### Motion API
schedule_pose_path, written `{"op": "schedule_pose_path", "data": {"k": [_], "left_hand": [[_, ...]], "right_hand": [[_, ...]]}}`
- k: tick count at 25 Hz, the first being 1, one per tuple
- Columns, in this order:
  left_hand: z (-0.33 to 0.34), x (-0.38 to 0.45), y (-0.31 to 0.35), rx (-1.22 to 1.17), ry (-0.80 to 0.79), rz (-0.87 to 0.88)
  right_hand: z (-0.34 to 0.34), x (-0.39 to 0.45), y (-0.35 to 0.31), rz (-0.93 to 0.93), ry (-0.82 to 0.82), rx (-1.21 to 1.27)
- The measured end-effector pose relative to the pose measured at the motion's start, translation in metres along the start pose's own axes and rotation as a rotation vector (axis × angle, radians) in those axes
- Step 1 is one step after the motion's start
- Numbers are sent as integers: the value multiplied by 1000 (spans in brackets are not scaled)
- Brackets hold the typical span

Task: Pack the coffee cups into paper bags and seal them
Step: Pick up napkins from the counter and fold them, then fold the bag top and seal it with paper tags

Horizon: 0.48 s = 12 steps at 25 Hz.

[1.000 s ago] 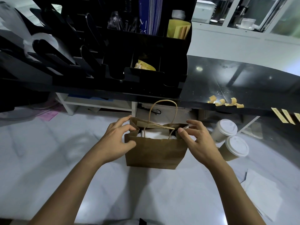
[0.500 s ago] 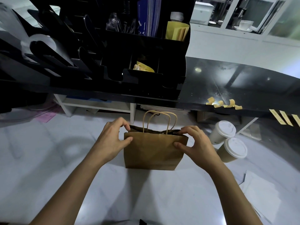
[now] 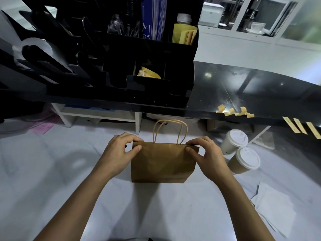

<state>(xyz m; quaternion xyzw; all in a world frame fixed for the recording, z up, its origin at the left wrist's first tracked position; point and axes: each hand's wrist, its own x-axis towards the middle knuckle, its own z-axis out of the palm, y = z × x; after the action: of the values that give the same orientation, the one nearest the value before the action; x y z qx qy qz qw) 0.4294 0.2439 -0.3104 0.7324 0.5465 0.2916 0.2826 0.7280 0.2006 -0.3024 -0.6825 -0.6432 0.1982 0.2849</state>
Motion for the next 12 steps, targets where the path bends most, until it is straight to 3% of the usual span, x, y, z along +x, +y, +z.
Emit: {"op": "schedule_pose_path", "data": {"k": [9,12], "left_hand": [[10,4,5,-60,50,-10],[13,4,6,-61,44,-19]], "right_hand": [[-11,4,5,-2,23,91],[-22,22,4,82,150,236]]}}
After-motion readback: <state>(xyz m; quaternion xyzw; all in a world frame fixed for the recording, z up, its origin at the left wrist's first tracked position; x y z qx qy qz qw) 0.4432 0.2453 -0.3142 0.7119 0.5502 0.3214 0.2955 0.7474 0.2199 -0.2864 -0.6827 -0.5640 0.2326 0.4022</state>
